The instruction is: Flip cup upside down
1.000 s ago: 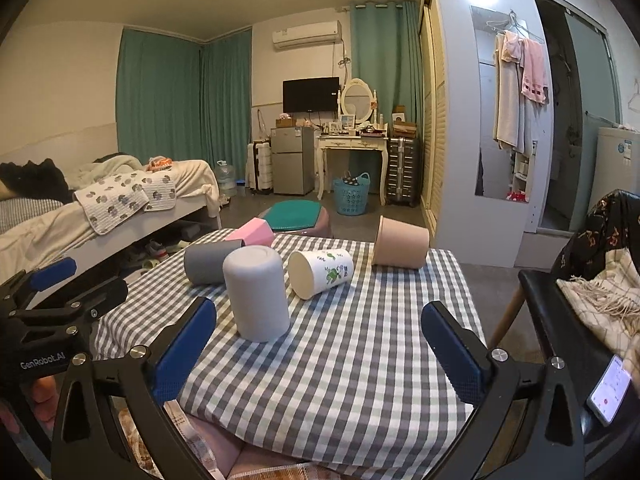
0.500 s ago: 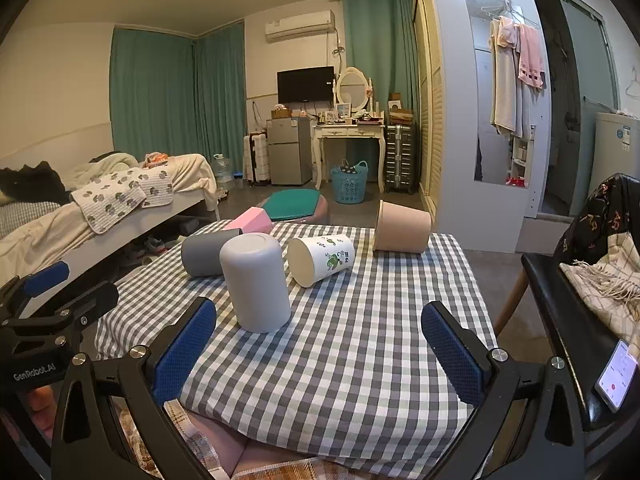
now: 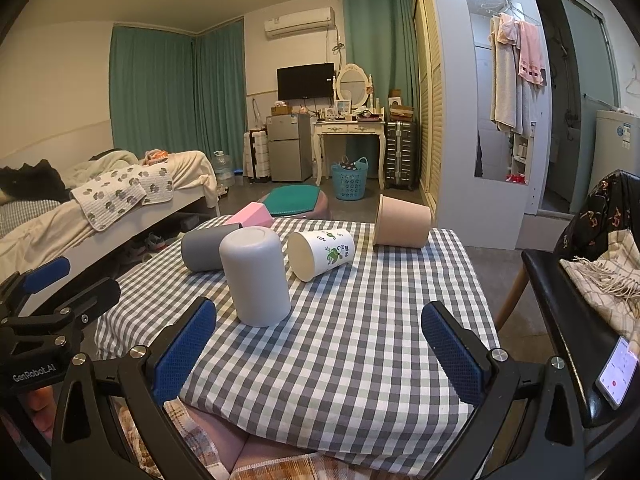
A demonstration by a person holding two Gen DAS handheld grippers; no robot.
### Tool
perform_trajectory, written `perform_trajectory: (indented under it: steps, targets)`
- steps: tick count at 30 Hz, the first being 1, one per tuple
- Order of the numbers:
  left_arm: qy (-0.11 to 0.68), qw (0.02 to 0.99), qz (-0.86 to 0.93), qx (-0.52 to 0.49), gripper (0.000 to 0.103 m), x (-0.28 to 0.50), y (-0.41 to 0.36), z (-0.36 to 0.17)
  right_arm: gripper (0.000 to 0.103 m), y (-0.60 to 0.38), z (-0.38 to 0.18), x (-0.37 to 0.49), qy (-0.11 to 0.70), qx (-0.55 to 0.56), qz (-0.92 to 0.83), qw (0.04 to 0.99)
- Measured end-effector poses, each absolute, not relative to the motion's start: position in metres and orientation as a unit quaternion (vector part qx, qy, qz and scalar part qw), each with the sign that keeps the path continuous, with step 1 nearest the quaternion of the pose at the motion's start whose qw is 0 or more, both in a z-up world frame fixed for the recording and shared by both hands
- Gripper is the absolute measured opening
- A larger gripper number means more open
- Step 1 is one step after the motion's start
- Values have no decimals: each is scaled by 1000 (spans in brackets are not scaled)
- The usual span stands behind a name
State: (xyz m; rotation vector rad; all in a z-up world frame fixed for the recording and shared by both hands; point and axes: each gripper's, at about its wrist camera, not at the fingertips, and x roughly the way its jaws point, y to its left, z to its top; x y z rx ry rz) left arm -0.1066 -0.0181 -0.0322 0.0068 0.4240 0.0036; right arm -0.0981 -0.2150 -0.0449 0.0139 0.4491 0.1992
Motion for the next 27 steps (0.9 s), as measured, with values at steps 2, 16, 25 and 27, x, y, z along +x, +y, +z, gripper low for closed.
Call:
perform_trajectory:
  steps: [2, 16, 25, 27]
  targets:
    - [210, 978, 1, 4, 103, -107, -18, -32, 103, -215, -45, -98, 222, 7, 99, 970]
    - [211, 978, 4, 3, 103, -107, -19, -33, 103, -214, -46, -100, 224, 7, 100, 970]
    - [211, 978, 5, 3, 103, -107, -19, -34, 103, -211, -47, -99, 228, 7, 101, 968]
    - [211, 977, 5, 3, 103, -107, -18, -34, 103, -211, -47, -99, 228, 7, 100, 969]
